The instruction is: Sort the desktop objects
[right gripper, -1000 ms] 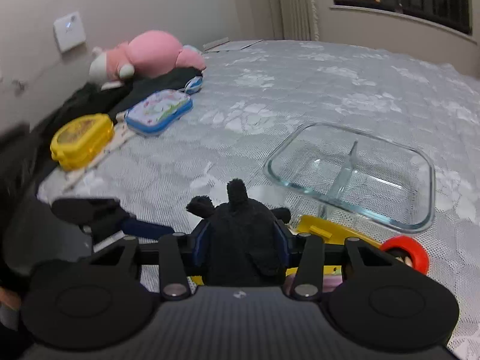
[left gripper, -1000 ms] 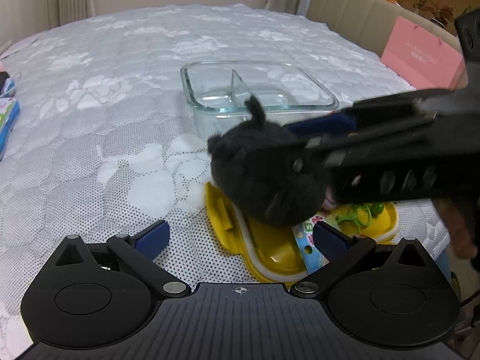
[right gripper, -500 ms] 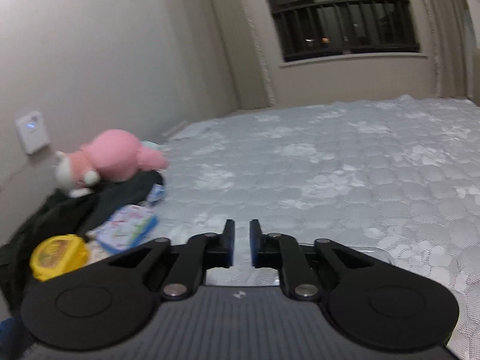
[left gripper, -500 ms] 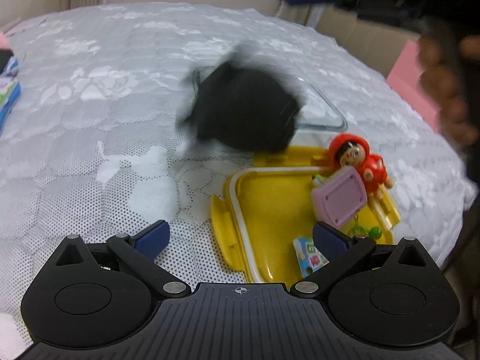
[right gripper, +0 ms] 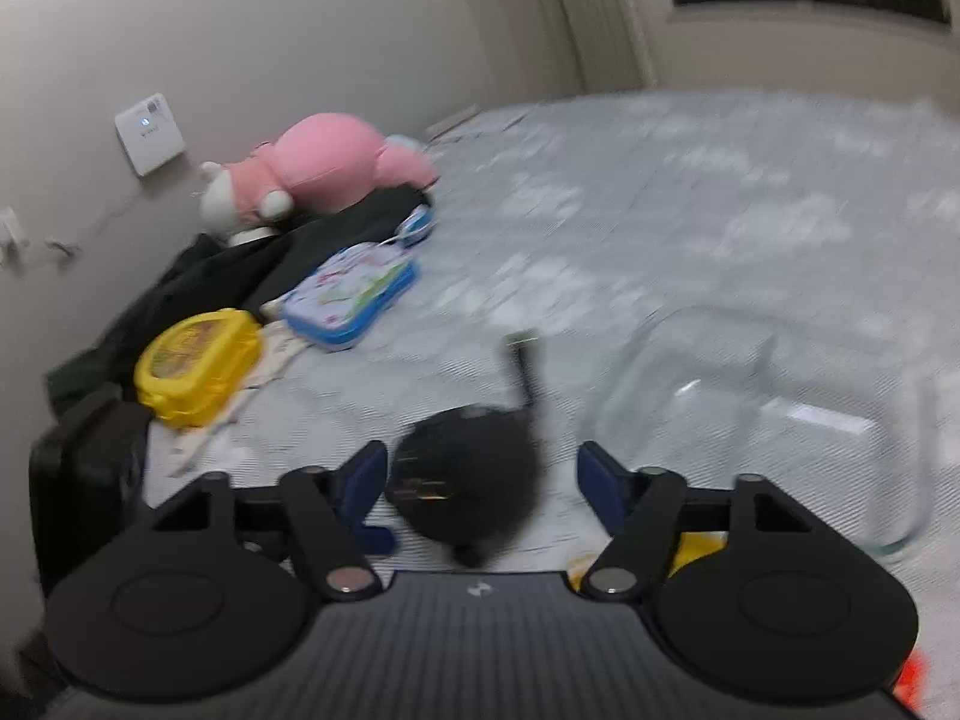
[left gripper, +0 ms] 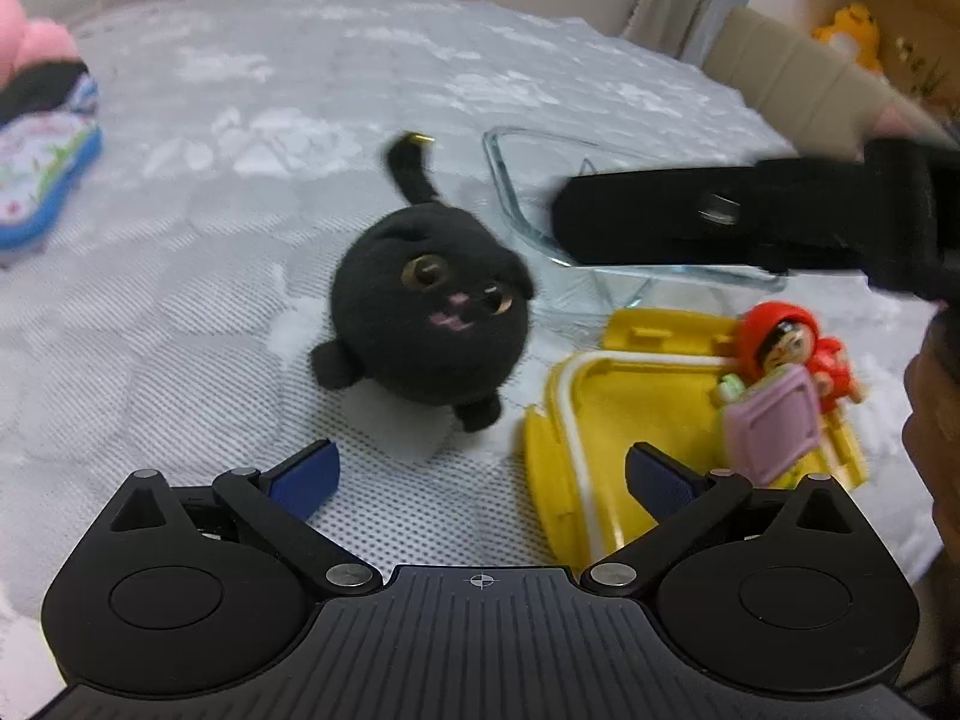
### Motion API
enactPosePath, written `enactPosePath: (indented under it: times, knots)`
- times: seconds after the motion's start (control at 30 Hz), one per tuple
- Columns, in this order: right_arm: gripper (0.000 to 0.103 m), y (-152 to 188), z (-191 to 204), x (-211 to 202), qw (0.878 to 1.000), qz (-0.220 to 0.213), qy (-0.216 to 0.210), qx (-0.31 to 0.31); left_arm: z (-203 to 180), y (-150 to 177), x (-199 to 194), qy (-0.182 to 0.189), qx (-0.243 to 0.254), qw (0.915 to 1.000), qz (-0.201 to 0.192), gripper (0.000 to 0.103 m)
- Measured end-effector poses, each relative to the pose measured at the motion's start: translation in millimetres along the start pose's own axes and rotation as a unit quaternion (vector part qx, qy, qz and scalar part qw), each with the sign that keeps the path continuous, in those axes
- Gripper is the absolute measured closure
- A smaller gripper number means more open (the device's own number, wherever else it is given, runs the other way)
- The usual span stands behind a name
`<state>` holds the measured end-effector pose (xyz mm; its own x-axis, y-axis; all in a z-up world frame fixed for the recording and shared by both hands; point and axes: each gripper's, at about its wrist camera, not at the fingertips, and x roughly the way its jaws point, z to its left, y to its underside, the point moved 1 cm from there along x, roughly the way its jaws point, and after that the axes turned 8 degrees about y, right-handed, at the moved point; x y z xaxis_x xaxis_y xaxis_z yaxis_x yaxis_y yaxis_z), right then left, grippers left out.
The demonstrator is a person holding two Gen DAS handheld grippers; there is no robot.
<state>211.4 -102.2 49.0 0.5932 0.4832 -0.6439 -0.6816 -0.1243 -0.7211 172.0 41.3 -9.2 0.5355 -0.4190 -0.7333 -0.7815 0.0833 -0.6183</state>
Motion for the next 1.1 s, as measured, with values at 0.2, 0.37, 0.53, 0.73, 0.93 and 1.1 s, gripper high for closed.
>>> enactPosePath:
  times: [0.2,0.37,0.53,0.73,0.93,1.1]
  knots:
    - [0.028,-8,15,47,0.997,0.056,0.043,-0.004,-2,7,-1,-0.007,0.02,0.9997,0.009,0.0]
    - [0.054,-1,3,76,0.994,0.094,0.057,0.029,1,8,-7,-0.009,0.022,0.9997,0.003,0.0]
    - [0.056,-1,-10,58,0.995,0.073,0.032,0.054,2,6,-6,-0.004,0.016,0.9999,0.002,0.0]
    - [0.063,-22,-28,22,0.994,0.028,0.002,0.107,-4,5,-4,-0.006,0.024,0.9997,0.005,0.0]
    - [0.098,-43,-67,-11,0.98,-0.016,-0.02,0.197,-3,6,-1,-0.005,0.021,0.9997,0.008,0.0]
    - [0.081,-36,-48,-19,0.994,-0.032,0.02,0.101,8,3,-2,-0.017,0.027,0.9994,0.012,0.0]
